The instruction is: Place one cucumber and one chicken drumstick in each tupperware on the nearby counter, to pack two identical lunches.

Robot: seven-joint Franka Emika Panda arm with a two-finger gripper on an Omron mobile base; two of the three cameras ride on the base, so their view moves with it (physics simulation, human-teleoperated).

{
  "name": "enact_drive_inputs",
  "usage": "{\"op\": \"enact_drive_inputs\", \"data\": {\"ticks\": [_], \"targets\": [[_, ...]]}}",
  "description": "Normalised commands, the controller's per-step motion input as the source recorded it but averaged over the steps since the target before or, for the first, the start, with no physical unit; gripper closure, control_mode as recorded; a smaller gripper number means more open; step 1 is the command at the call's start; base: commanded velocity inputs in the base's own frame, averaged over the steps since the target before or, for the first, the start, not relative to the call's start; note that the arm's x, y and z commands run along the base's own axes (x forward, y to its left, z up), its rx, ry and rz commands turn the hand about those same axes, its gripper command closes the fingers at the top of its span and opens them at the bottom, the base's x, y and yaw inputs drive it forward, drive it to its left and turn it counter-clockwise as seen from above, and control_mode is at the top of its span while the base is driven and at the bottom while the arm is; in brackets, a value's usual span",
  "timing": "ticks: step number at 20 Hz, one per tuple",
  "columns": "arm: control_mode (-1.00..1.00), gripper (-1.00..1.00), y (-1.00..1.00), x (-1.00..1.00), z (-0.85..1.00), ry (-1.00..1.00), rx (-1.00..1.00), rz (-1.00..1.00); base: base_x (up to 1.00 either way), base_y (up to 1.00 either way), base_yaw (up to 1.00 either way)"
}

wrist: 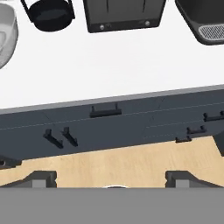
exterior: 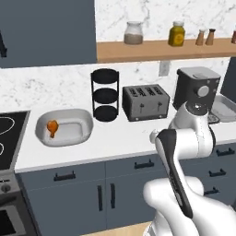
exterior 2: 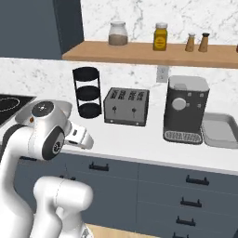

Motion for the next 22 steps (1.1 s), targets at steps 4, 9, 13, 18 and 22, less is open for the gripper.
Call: {"op": "enact_drive_inputs", "data": {"ticks": [4, 9, 13, 18, 22], "targets": [[1.00, -1.00, 0.00, 0.00, 0.00, 0.00, 0.00, 0.00, 0.00, -1.00, -0.04], [1.00, -1.00, 0.00, 0.00, 0.00, 0.00, 0.00, 0.00, -0.23, -0.94, -0.01], [1.00, -1.00, 0.00, 0.00, 0.00, 0.00, 0.00, 0.00, -0.50, -0.94, 0.00], [1.00, -1.00, 0.00, 0.00, 0.00, 0.00, 0.00, 0.00, -0.28, -0.83, 0.00], [1.00, -1.00, 0.00, 0.00, 0.00, 0.00, 0.00, 0.00, -0.30, -0.65, 0.00]]}}
